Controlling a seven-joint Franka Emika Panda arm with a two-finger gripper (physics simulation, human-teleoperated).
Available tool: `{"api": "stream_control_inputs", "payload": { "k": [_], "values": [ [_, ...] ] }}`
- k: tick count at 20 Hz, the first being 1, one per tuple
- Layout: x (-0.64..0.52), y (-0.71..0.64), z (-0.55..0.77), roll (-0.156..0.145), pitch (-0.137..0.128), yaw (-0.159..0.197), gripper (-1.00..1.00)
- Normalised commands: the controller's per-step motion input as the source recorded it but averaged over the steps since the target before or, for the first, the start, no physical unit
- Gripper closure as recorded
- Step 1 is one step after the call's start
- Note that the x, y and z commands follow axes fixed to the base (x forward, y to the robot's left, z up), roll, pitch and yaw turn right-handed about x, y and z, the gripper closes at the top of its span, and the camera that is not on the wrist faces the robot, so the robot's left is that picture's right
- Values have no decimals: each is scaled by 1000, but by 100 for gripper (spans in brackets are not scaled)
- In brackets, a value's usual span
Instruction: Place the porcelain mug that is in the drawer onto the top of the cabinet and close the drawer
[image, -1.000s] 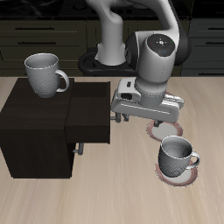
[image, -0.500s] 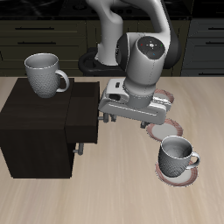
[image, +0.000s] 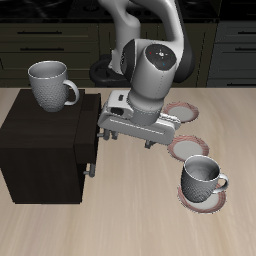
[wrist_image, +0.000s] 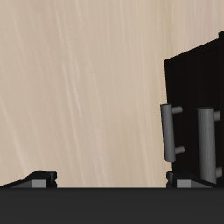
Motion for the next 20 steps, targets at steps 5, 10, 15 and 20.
{"api": "stream_control_inputs", "payload": {
  "k": [5,10,15,20],
  "values": [
    [36,-441,-110,-59,-4,31,-100],
    [45,-372,-107,-56,-1,27,-100],
    [102,-638,-170,-85,18,19,-100],
    [-1,-359,10,-44,-2,-9,-100]
  ]
}}
